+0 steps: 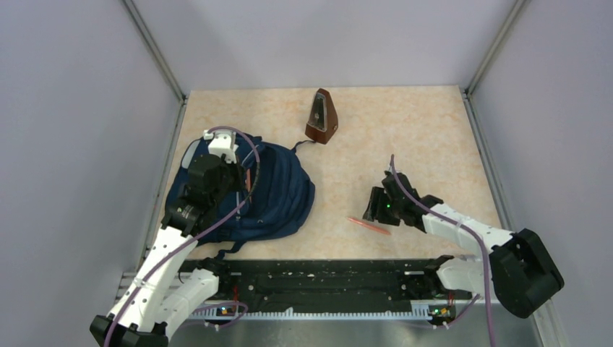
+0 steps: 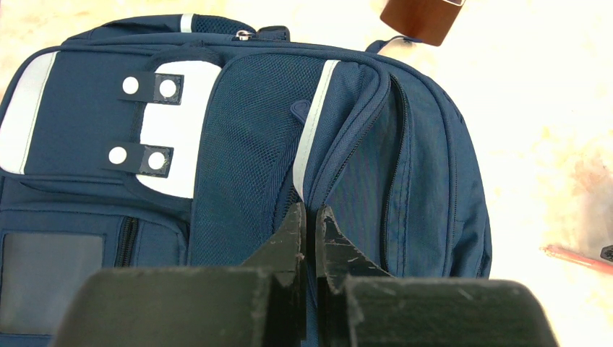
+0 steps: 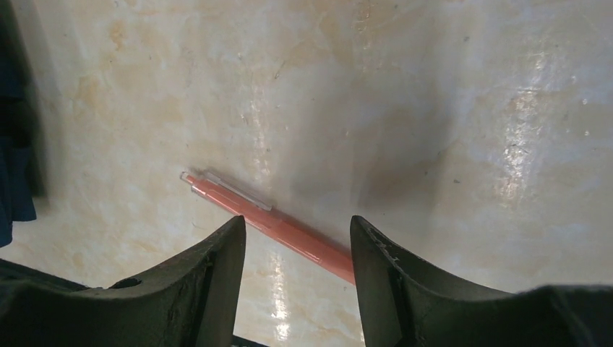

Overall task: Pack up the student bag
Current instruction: Pick up the stationery from the center of the board.

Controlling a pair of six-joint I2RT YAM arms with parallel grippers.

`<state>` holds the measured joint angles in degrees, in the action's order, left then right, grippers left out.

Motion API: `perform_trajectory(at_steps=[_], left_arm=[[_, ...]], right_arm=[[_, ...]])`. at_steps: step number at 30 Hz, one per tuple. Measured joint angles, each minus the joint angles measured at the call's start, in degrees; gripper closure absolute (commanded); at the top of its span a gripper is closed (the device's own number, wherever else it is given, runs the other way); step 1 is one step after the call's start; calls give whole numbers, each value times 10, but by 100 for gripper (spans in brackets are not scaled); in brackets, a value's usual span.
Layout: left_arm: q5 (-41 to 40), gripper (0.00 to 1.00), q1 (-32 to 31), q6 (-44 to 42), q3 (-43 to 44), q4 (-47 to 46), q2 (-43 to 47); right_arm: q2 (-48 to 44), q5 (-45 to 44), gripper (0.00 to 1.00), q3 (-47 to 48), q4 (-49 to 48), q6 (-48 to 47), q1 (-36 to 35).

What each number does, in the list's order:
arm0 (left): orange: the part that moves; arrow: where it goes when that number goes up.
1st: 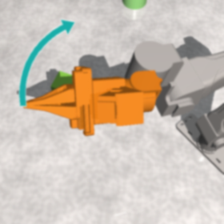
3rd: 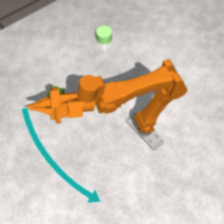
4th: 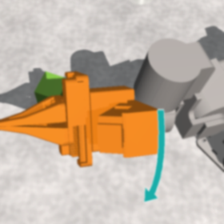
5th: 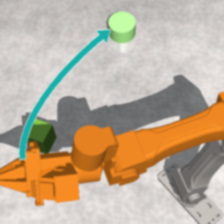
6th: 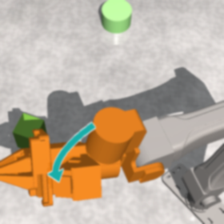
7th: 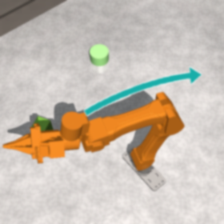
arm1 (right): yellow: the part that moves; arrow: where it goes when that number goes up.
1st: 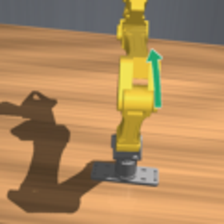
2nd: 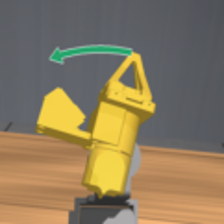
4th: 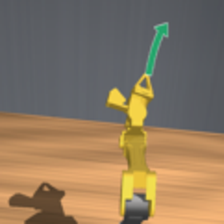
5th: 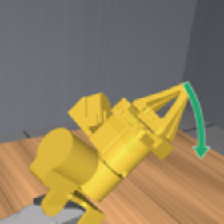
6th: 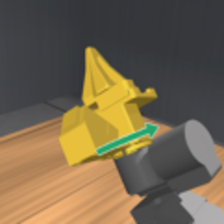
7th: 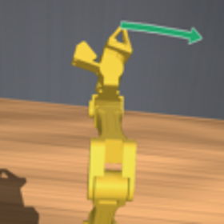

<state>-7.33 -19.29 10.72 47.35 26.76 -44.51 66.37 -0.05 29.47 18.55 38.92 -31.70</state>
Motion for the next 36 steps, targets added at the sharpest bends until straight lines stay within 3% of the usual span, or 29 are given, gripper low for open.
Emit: perform_trajectory(at_steps=[14, 20, 28, 36], left_arm=[[0, 100, 0, 0, 0, 0, 0], [0, 100, 0, 0, 0, 0, 0], [0, 100, 0, 0, 0, 0, 0], [0, 100, 0, 0, 0, 0, 0]], right_arm=[[23, 66, 45, -9, -30, 1, -2], [26, 64, 45, -9, -33, 10, -53], [62, 11, 47, 21, -31, 32, -146], [76, -73, 47, 54, 52, 12, -192]])
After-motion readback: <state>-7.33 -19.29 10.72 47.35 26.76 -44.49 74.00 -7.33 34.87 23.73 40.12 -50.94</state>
